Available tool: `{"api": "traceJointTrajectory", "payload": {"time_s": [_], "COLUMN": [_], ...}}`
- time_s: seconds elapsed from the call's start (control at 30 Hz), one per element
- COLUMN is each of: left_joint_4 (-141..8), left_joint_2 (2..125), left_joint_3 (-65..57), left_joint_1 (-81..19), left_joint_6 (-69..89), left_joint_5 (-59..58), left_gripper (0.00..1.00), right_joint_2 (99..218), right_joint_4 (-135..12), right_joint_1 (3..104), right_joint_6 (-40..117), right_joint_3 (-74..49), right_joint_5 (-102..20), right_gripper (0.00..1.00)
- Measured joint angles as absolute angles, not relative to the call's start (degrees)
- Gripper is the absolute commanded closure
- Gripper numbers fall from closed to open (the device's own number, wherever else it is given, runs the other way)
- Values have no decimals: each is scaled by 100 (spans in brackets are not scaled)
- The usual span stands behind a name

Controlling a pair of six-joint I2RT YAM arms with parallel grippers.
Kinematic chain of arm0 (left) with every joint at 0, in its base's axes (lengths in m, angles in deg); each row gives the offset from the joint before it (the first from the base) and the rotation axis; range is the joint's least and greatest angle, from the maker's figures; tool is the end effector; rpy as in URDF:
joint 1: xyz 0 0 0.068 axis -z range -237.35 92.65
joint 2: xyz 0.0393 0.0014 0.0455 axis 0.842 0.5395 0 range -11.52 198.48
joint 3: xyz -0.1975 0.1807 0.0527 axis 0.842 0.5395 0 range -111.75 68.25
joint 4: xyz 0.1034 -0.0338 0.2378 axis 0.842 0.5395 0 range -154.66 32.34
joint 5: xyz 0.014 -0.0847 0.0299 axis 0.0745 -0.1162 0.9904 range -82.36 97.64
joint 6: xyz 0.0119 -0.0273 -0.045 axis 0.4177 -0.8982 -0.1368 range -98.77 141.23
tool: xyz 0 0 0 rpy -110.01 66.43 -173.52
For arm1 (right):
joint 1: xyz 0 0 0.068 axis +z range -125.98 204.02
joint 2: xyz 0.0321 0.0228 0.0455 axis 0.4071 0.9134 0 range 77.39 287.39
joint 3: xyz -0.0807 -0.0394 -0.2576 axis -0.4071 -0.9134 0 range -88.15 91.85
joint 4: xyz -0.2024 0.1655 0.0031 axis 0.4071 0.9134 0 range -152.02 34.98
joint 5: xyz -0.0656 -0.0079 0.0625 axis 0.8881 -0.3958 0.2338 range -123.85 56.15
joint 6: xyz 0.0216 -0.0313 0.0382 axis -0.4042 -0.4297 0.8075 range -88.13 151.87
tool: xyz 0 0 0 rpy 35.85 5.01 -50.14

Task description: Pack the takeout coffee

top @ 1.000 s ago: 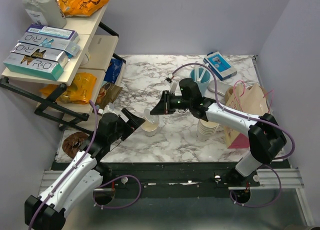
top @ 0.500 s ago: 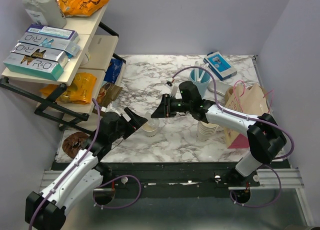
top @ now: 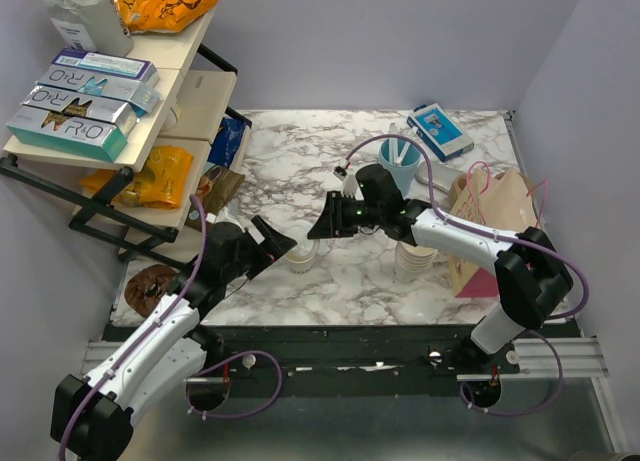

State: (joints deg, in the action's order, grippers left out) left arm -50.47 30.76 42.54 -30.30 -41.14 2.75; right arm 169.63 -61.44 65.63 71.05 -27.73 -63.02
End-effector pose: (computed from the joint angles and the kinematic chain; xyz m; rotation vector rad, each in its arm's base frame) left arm 0.1507 -0.0804 0.2227 -0.6382 2.1869 -0.9799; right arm 0.2569 0.2513 0.2428 -0.3867 2.3476 1.3060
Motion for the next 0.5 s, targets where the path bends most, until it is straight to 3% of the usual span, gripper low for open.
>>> {"api": "traceJointTrajectory", "payload": {"time_s": [0.5], "left_joint_4": [-5261], "left_joint_2": [3360], "left_joint_3": [4252], "left_joint_1": [-3030], "left_joint_6": [-4112], "left_joint_5": [262], "left_gripper": [1], "right_joint_2": [16955], "right_joint_4": [-5683], "right_joint_1": [6563], "right_joint_6": [6823], "right_joint_3": [-2559], "right_joint_5": [-6005], "right_gripper": [56]}}
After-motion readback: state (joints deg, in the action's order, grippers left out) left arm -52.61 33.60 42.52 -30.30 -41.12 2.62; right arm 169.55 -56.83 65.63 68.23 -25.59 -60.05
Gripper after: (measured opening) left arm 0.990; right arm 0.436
